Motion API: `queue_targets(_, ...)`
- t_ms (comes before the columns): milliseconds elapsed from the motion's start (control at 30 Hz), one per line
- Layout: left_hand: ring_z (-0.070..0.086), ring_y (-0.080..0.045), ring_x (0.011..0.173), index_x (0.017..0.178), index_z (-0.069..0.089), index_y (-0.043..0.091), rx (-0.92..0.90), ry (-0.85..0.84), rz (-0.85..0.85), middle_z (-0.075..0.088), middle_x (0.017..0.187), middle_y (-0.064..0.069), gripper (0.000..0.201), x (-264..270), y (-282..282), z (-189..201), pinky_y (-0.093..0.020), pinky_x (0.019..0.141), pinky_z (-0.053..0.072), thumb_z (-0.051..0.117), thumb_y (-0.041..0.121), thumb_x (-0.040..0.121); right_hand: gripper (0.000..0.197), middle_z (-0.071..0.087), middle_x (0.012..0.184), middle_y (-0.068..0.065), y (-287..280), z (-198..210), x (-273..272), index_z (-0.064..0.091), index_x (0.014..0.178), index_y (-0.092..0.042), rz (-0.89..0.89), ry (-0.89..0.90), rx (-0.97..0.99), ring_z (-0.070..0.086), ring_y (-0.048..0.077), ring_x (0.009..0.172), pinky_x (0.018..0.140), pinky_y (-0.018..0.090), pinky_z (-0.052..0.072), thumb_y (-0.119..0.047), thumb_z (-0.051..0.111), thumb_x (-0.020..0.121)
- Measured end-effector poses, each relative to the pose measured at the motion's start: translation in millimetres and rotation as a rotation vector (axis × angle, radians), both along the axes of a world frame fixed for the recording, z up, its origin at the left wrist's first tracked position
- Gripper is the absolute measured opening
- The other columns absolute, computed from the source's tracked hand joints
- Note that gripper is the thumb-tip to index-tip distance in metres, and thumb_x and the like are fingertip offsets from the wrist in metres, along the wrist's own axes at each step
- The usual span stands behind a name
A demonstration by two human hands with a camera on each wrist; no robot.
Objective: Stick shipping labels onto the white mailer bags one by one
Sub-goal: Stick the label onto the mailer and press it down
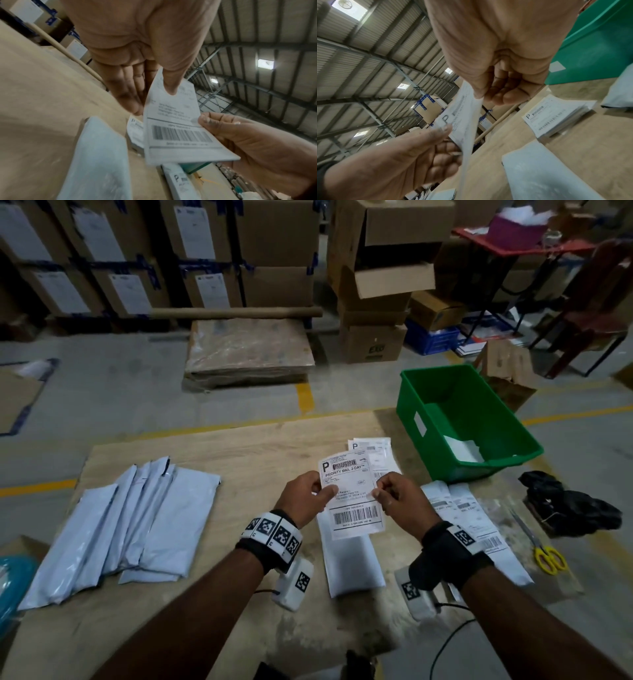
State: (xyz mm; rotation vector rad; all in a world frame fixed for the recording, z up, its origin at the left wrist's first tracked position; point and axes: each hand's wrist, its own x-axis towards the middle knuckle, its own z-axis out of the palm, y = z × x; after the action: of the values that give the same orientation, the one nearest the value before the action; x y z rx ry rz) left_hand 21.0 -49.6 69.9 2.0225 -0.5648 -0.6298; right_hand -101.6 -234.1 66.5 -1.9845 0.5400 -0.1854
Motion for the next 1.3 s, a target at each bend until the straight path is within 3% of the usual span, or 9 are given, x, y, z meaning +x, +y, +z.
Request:
queue_targets(100, 0.071, -0.02, 0.076, 0.09, 0.059, 0.007, 0.071, 0.059, 0.017, 0.071, 0.084, -0.008, 0.028, -9.4, 1.1, -17.0, -0.042, 0.075, 0.059, 0.063, 0.035, 0.089, 0.024, 0.054, 0.061, -0.006, -6.4, -11.4, -2.4, 0.049, 0.072, -0.018, -0.004, -0.001, 0.018, 0.048, 0.008, 0.056, 0.062, 0.03, 0.041, -0.006, 0.061, 0.089)
queue_targets(233, 0.067, -0.015, 0.068, 0.091, 0.06, 0.006, 0.103, 0.149, 0.057, 0.069, 0.079, -0.005, 0.024, -18.1, -0.3, -27.7, -0.036, 0.07, 0.059, 0.063, 0.03, 0.091, 0.024, 0.054, 0.062, -0.007, -12.6, -25.9, -4.9, 0.05, 0.071, -0.02, 0.014, 0.019, 0.048, 0.048, 0.011, 0.058, 0.063, 0.033, 0.041, -0.009, 0.062, 0.089)
queue_targets(400, 0.067, -0.014, 0.063, 0.084, 0.055, 0.011, 0.156, 0.06, 0.058, 0.068, 0.075, -0.004, 0.018, -30.4, -1.6, -38.5, -0.035, 0.066, 0.057, 0.06, 0.027, 0.092, 0.019, 0.057, 0.06, -0.007, -19.7, -55.8, -7.1, 0.051, 0.07, -0.025, 0.055, 0.093, 0.041, 0.052, 0.017, 0.059, 0.063, 0.045, 0.048, -0.039, 0.06, 0.079)
queue_targets(567, 0.069, -0.017, 0.067, 0.077, 0.052, 0.018, 0.197, 0.088, 0.089, 0.067, 0.074, -0.002, 0.018, -39.2, -2.5, -51.3, -0.039, 0.072, 0.058, 0.058, 0.025, 0.093, 0.022, 0.056, 0.067, 0.002, -15.5, -72.1, -10.0, 0.051, 0.071, -0.021, 0.039, 0.113, 0.058, 0.05, 0.02, 0.064, 0.066, 0.041, 0.047, -0.012, 0.063, 0.087)
queue_targets(700, 0.071, -0.022, 0.073, 0.079, 0.054, 0.016, 0.257, 0.094, 0.099, 0.071, 0.077, -0.007, 0.016, -40.9, 2.3, -64.1, -0.043, 0.074, 0.059, 0.058, 0.025, 0.093, 0.019, 0.058, 0.068, 0.001, -12.7, -88.8, -11.1, 0.053, 0.069, -0.026, 0.077, 0.148, 0.072, 0.053, 0.019, 0.067, 0.068, 0.044, 0.05, -0.02, 0.064, 0.083)
queue_targets(800, 0.071, -0.024, 0.074, 0.079, 0.055, 0.016, 0.278, 0.117, 0.104, 0.07, 0.073, -0.005, 0.014, -43.9, 5.2, -75.0, -0.044, 0.075, 0.058, 0.061, 0.022, 0.091, 0.021, 0.059, 0.068, -0.001, -10.3, -96.2, -12.2, 0.054, 0.068, -0.023, 0.079, 0.171, 0.045, 0.054, 0.018, 0.067, 0.071, 0.045, 0.052, -0.015, 0.066, 0.084)
queue_targets(933, 0.07, -0.023, 0.075, 0.079, 0.057, 0.017, 0.31, 0.095, 0.137, 0.072, 0.074, -0.003, 0.015, -44.9, 2.5, -85.8, -0.044, 0.075, 0.058, 0.062, 0.028, 0.088, 0.024, 0.06, 0.068, -0.002, -9.8, -98.6, -9.3, 0.054, 0.066, -0.023, 0.048, 0.23, 0.013, 0.056, 0.018, 0.069, 0.073, 0.041, 0.052, -0.013, 0.066, 0.084)
queue_targets(1100, 0.07, -0.02, 0.072, 0.072, 0.051, 0.021, 0.345, 0.092, 0.135, 0.07, 0.068, 0.003, 0.022, -43.7, -4.3, -89.0, -0.042, 0.075, 0.058, 0.061, 0.03, 0.089, 0.024, 0.061, 0.069, -0.002, -11.3, -100.5, -6.3, 0.054, 0.066, -0.022, 0.04, 0.257, -0.024, 0.055, 0.016, 0.068, 0.068, 0.028, 0.045, -0.013, 0.066, 0.085)
queue_targets(1300, 0.069, -0.023, 0.071, 0.075, 0.053, 0.02, 0.336, 0.093, 0.151, 0.069, 0.068, 0.0, 0.018, -41.6, -5.9, -93.9, -0.042, 0.075, 0.058, 0.061, 0.028, 0.089, 0.022, 0.059, 0.069, -0.002, -14.2, -100.5, -1.7, 0.055, 0.068, -0.021, 0.059, 0.298, -0.042, 0.053, 0.016, 0.069, 0.067, 0.026, 0.04, -0.017, 0.067, 0.086)
